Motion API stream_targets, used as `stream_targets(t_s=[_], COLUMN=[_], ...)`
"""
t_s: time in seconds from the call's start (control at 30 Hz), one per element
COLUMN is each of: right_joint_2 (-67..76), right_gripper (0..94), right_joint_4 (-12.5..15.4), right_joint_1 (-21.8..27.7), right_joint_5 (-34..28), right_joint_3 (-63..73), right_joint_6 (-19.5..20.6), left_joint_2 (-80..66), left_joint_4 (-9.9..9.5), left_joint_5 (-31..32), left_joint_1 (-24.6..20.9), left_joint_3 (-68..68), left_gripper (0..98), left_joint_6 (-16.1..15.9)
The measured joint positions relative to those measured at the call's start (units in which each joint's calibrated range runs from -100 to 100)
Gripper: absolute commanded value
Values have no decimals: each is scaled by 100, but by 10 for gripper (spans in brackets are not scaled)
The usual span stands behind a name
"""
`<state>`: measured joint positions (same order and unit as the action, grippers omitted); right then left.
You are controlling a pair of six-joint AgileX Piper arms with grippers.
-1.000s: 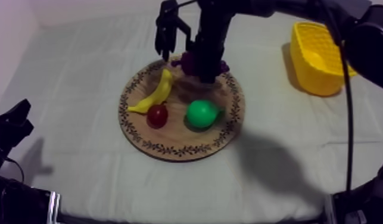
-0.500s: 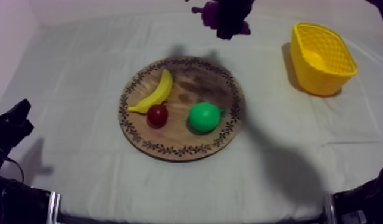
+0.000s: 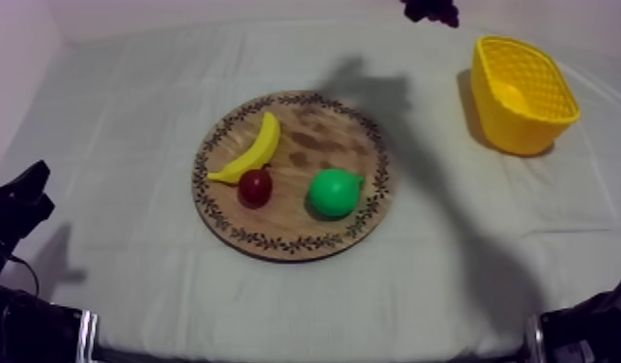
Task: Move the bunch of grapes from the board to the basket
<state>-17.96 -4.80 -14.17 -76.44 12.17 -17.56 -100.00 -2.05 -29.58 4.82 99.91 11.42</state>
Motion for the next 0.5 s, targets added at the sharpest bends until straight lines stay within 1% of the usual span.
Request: stream_targets(t_s=[0.5], right_joint_2=[287], right_gripper=[333], right_joint_4=[-193], right_joint_1=[741], right_joint_5=[359], right_joint_3=[-259], right_joint_6=[545], left_joint_2=[0], left_joint_4=[0], left_joint_5=[0], left_joint_1=[0], left_joint_3=[0], left_gripper=[1], left_joint_6=[0])
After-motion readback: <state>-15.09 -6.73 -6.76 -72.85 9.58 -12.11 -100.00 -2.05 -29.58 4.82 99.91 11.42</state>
